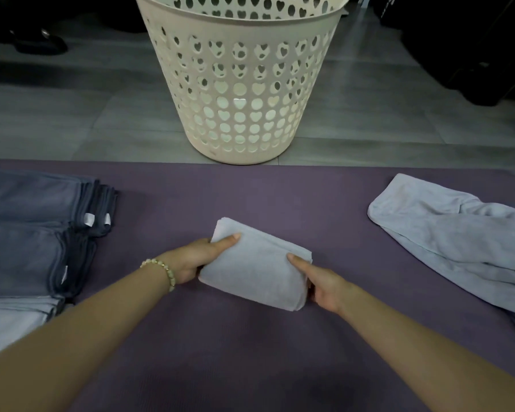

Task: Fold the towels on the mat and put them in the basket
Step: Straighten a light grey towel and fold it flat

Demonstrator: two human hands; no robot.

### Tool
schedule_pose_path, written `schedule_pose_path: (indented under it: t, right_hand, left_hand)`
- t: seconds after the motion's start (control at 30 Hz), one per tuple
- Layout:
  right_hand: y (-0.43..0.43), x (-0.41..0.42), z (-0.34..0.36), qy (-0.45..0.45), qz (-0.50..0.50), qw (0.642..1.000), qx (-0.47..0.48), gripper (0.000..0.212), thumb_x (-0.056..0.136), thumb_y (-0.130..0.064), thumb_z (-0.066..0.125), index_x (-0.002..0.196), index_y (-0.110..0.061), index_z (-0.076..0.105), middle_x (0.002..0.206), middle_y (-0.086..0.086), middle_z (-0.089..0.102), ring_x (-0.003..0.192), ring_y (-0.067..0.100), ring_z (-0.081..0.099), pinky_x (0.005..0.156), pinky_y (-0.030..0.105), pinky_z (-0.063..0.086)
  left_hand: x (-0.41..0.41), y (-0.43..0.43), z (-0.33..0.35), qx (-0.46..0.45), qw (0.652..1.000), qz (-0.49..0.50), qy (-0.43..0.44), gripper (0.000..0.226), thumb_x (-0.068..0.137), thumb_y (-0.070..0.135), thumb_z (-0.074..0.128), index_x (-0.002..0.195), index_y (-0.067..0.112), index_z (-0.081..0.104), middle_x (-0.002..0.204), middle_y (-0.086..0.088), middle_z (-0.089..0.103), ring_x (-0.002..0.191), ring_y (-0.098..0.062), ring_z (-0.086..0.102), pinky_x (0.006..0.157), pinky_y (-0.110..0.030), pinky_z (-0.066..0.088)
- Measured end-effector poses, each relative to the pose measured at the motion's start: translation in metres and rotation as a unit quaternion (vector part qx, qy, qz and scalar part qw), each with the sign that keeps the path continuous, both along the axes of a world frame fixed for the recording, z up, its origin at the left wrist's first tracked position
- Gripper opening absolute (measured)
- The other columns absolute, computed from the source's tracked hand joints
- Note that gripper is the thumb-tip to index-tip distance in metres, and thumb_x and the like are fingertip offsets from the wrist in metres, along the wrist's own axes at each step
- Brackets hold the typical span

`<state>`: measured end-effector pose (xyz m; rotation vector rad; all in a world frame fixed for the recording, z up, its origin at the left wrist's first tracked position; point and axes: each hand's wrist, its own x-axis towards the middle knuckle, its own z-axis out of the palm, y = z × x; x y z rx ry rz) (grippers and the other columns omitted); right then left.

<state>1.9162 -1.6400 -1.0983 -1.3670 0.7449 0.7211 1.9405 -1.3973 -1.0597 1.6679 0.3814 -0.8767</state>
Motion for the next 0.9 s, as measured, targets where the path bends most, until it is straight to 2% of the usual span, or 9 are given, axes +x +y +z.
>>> schedule_pose_path:
  t: [0.13, 0.3, 0.4, 0.5, 0.57, 0.67, 0.73, 0.83, 0.9]
  right_hand:
    - [0.042, 0.002, 0.023, -0.022, 0.082, 0.989, 0.122, 0.063, 0.066, -0.045, 0.077, 0.122, -0.020, 0.061, 0.116, -0.001, 0.069, 0.111, 0.017, 0.063, 0.101, 0.037, 0.046]
    - [0.121, 0.011, 0.065, -0.034, 0.119, 0.969, 0.213, 0.044, 0.076, -0.038, 0.068, 0.117, -0.023, 0.063, 0.114, -0.002, 0.070, 0.102, 0.015, 0.067, 0.086, 0.035, 0.051]
    - [0.183, 0.015, 0.084, -0.057, 0.163, 0.962, 0.212, 0.043, 0.077, -0.035, 0.068, 0.117, -0.021, 0.064, 0.111, -0.001, 0.071, 0.100, 0.015, 0.068, 0.082, 0.032, 0.053]
    - [0.247, 0.013, 0.098, -0.113, 0.224, 0.951, 0.180, 0.039, 0.085, -0.030, 0.066, 0.122, -0.015, 0.062, 0.113, 0.002, 0.071, 0.101, 0.016, 0.067, 0.075, 0.027, 0.057]
    - [0.287, 0.006, 0.101, -0.145, 0.268, 0.940, 0.150, 0.042, 0.085, -0.029, 0.067, 0.123, -0.014, 0.060, 0.114, 0.003, 0.070, 0.102, 0.016, 0.066, 0.075, 0.026, 0.057]
    - [0.339, -0.013, 0.094, -0.165, 0.319, 0.925, 0.124, 0.038, 0.084, -0.027, 0.070, 0.118, -0.013, 0.061, 0.114, 0.004, 0.069, 0.101, 0.016, 0.066, 0.074, 0.026, 0.058]
    - [0.365, -0.029, 0.082, -0.161, 0.340, 0.920, 0.114, 0.032, 0.083, -0.027, 0.071, 0.112, -0.016, 0.064, 0.112, 0.002, 0.070, 0.101, 0.015, 0.066, 0.078, 0.030, 0.058]
    - [0.389, -0.051, 0.054, -0.138, 0.346, 0.922, 0.100, 0.032, 0.081, -0.029, 0.073, 0.110, -0.018, 0.065, 0.109, 0.000, 0.071, 0.100, 0.013, 0.066, 0.085, 0.035, 0.057]
    - [0.396, -0.062, 0.037, -0.120, 0.332, 0.931, 0.094, 0.031, 0.081, -0.025, 0.073, 0.110, -0.016, 0.065, 0.103, -0.001, 0.072, 0.090, 0.009, 0.068, 0.074, 0.028, 0.058]
  left_hand:
    - [-0.004, 0.053, 0.044, -0.015, 0.997, -0.051, -0.050, 0.084, 0.051, 0.075, 0.071, 0.118, 0.023, 0.062, 0.111, 0.005, 0.071, 0.105, -0.013, 0.066, 0.093, -0.030, 0.049]
    - [-0.018, 0.139, 0.095, -0.010, 0.996, 0.018, -0.090, 0.100, 0.034, 0.077, 0.077, 0.116, 0.022, 0.063, 0.111, 0.000, 0.071, 0.103, -0.015, 0.067, 0.087, -0.029, 0.051]
    - [-0.036, 0.203, 0.115, 0.007, 0.989, 0.105, -0.103, 0.106, 0.025, 0.075, 0.080, 0.115, 0.021, 0.063, 0.107, -0.001, 0.072, 0.097, -0.015, 0.069, 0.072, -0.025, 0.056]
    - [-0.063, 0.265, 0.127, 0.052, 0.979, 0.166, -0.102, 0.114, 0.023, 0.077, 0.078, 0.117, 0.015, 0.063, 0.107, -0.003, 0.072, 0.098, -0.016, 0.069, 0.078, -0.028, 0.055]
    - [-0.084, 0.303, 0.130, 0.122, 0.967, 0.194, -0.107, 0.115, 0.018, 0.082, 0.073, 0.107, 0.009, 0.067, 0.100, -0.004, 0.074, 0.090, -0.017, 0.071, 0.071, -0.025, 0.057]
    - [-0.114, 0.355, 0.120, 0.210, 0.941, 0.245, -0.099, 0.120, 0.012, 0.088, 0.066, 0.100, 0.007, 0.069, 0.097, -0.005, 0.074, 0.086, -0.020, 0.071, 0.073, -0.028, 0.054]
    - [-0.133, 0.378, 0.108, 0.232, 0.933, 0.265, -0.077, 0.118, 0.017, 0.090, 0.063, 0.099, 0.006, 0.068, 0.098, -0.003, 0.072, 0.087, -0.020, 0.070, 0.078, -0.030, 0.052]
    - [-0.153, 0.396, 0.072, 0.248, 0.922, 0.297, -0.032, 0.085, 0.064, 0.080, 0.058, 0.103, 0.005, 0.061, 0.106, -0.002, 0.063, 0.093, -0.020, 0.061, 0.084, -0.030, 0.045]
    - [-0.160, 0.401, 0.038, 0.273, 0.908, 0.317, -0.014, 0.082, 0.076, 0.074, 0.052, 0.118, 0.004, 0.059, 0.114, -0.005, 0.059, 0.098, -0.023, 0.057, 0.087, -0.031, 0.042]
